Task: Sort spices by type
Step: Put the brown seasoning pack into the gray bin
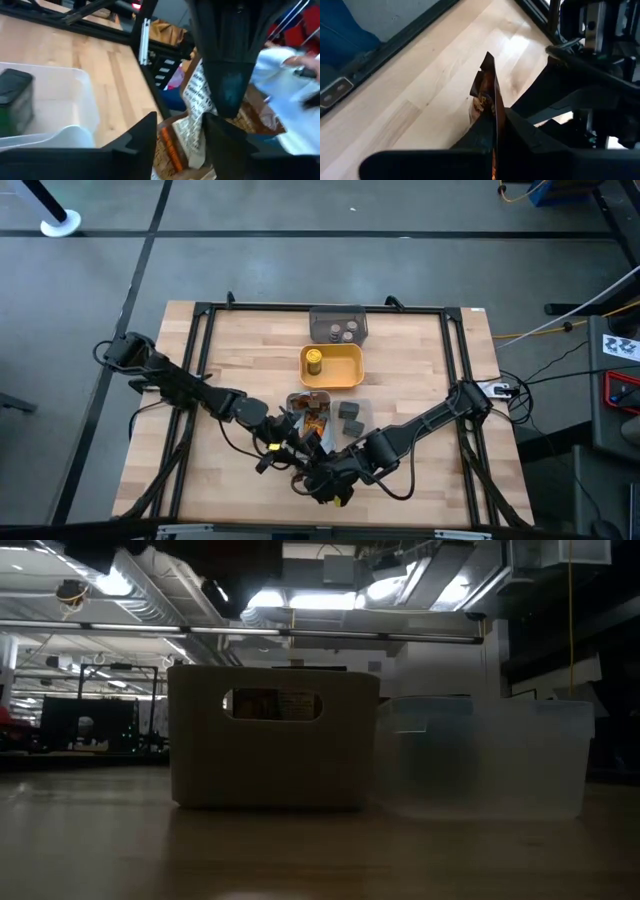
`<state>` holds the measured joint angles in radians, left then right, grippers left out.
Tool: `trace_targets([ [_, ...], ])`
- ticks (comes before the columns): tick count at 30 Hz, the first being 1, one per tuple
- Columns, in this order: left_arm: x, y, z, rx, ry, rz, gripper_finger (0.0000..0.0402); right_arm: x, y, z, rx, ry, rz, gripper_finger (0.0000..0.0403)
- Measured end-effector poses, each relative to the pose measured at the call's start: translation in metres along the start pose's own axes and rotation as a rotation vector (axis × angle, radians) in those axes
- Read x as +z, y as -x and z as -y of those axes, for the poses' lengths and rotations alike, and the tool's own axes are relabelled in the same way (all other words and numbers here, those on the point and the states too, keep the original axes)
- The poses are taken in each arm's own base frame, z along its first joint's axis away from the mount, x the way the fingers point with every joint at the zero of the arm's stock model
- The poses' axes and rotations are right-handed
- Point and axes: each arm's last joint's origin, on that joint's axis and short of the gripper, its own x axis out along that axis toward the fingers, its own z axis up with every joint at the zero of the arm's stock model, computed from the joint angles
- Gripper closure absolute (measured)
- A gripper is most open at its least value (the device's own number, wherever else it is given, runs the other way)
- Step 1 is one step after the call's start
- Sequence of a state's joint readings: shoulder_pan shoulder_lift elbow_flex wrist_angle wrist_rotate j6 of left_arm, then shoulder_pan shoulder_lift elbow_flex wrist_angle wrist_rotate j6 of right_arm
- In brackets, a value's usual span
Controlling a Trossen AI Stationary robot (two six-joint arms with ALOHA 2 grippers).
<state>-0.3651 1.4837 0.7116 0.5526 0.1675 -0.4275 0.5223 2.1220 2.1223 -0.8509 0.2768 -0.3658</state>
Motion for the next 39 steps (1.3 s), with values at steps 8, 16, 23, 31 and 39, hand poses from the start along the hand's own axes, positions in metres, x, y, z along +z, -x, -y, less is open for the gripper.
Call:
trace_targets([
  [8,0.012,0.028,-0.014,0.110,-0.063,-0.102,0.0240,-0.012,-0.003,0.009,-0.011,-0.043,-0.089,0.0372],
  [16,0.038,0.072,-0.005,0.217,-0.155,-0.033,0.0239,-0.031,-0.011,0.039,-0.057,-0.123,-0.173,0.0378],
  [23,0.056,0.113,0.020,0.201,-0.230,0.088,0.0239,-0.065,-0.033,0.071,-0.080,-0.213,-0.259,0.0376],
  [31,0.056,0.138,0.040,0.247,-0.323,0.136,0.0239,-0.103,-0.057,0.100,-0.075,-0.304,-0.289,0.0374],
  [39,0.048,0.136,0.047,0.244,-0.333,0.089,0.0239,-0.120,-0.066,0.122,-0.017,-0.375,-0.235,0.0371],
])
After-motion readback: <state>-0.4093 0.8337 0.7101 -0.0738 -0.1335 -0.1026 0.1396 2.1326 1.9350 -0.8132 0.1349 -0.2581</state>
